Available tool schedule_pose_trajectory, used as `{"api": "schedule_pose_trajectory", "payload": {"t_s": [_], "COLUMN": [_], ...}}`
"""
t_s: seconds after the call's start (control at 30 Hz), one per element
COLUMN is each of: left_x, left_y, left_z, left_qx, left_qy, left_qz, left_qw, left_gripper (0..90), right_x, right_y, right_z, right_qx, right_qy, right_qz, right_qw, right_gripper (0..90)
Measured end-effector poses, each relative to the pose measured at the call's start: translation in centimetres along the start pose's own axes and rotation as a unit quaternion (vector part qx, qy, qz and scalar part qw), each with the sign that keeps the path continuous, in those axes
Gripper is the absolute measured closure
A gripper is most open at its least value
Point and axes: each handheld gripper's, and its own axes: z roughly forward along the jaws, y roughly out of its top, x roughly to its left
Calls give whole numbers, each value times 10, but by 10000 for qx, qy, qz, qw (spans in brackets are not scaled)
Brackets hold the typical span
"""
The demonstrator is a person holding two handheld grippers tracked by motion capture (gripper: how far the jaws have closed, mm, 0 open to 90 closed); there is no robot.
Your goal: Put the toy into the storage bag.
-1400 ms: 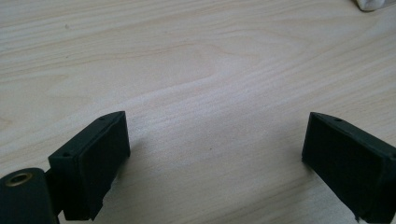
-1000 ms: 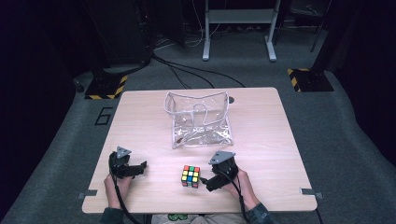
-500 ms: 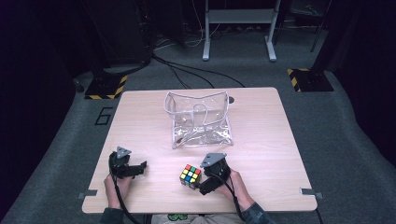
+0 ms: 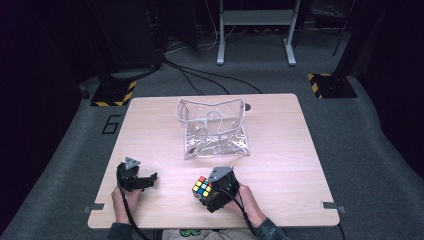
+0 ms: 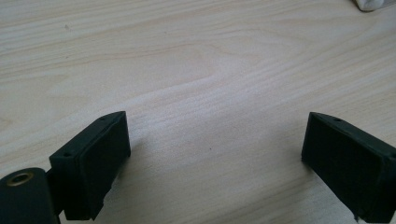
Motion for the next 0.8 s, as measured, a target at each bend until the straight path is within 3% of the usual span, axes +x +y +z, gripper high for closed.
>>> {"api": "schedule_pose_trajectory", "payload": {"t_s": [0.27, 0.5, 0.57, 0.8], "left_x": [0, 0, 0, 0], "left_y": [0, 0, 0, 0], "left_z": [0, 0, 0, 0], "left_qx": [2, -1, -1, -2], "left_qy": [-9, -11, -10, -10], "left_qz": [-1, -2, 0, 1], "left_qw": [10000, 10000, 10000, 10000], "left_gripper": [77, 79, 79, 79], "right_x": [2, 4, 6, 5], "right_y": [1, 2, 1, 1], "right_z": [8, 12, 13, 12], "right_qx": [104, 225, 238, 253], "right_qy": [-1, -50, -62, -93], "right_qz": [16, -96, -33, -14], "right_qw": [9999, 9997, 9997, 9996], "right_gripper": [2, 247, 304, 330]}}
